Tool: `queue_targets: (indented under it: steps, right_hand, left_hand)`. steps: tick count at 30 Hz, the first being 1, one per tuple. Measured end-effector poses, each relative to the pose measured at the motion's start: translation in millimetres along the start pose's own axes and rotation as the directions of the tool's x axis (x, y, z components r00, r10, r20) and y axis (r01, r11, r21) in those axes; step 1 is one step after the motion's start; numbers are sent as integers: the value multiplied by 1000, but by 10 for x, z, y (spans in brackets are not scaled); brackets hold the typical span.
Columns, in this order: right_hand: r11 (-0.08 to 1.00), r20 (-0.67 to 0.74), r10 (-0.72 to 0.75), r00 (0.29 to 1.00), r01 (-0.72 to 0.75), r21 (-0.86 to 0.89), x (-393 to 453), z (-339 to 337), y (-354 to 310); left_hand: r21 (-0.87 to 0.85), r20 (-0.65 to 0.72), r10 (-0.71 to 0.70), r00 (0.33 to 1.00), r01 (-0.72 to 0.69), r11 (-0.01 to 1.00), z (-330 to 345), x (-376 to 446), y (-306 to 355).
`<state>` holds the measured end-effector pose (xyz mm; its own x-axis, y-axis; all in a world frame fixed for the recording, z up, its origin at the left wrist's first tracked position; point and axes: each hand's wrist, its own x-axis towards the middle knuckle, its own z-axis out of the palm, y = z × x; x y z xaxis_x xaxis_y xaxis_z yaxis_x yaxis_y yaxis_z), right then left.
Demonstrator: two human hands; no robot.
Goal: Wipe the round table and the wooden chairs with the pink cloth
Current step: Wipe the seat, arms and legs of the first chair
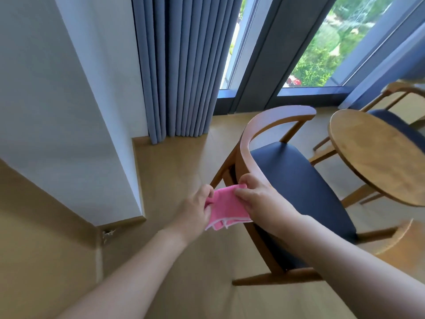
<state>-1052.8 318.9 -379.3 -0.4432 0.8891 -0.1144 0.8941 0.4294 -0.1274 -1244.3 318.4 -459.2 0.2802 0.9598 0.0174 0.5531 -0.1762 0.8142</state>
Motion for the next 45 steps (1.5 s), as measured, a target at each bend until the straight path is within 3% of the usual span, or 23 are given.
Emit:
queue_targets:
  steps: [4,6,8,11,15,18,22,26,30,35,38,43,45]
  right_hand:
    - [990,-49,-14,999,7,-142,260,149,123]
    - [944,12,-24,1000,27,-328,369,151,215]
    - [897,-13,-12,1000,5,-442,467,134,252]
    - [789,-29,-80,996,45,-612,545,179,318]
    - [703,-87,-116,989,20,-711,492,298,363]
    - [633,-181,-125,975,-62,-771,390,317,371]
    - [618,-259,-116,959,-134,-775,104,451,261]
    - [712,-333,-272,903,-44,-701,-339,720,106]
    - [738,-292,-294,910,22,-674,-656,1149,161]
    - [775,-266,-246,932,24,-632,-867,1668,298]
    - [841,-312,-196,929,-4,-541,-1013,1909,351]
    - [918,-345,-118,931,-30,-396,-1144,2390,422]
    - [947,-352,-81,932,-39,-320,-1102,2591,489]
  left_hand:
    - [-5,-56,172,984,-172,985,249,392,-157]
    - [-10,-90,213,973,-215,977,373,573,-176]
    - [-42,-158,240,958,-250,967,510,734,-235]
    - [47,-292,340,894,-342,939,801,903,-302]
    - [188,-532,366,763,-315,930,1248,989,-330]
    - [-102,-450,386,805,-476,874,1476,1058,-395]
    - [-326,-426,427,798,-575,750,1613,1054,-422]
    - [-540,-439,363,822,-564,625,1556,1010,-349]
    - [-564,-440,314,841,-531,632,1486,1099,-305]
    - [-458,-429,432,794,-603,653,1582,1261,-392]
    - [-443,-398,425,813,-576,687,1645,1348,-443]
    - [-510,-445,388,807,-584,631,1665,1436,-431]
    - [-588,-411,340,846,-531,610,1643,1550,-443]
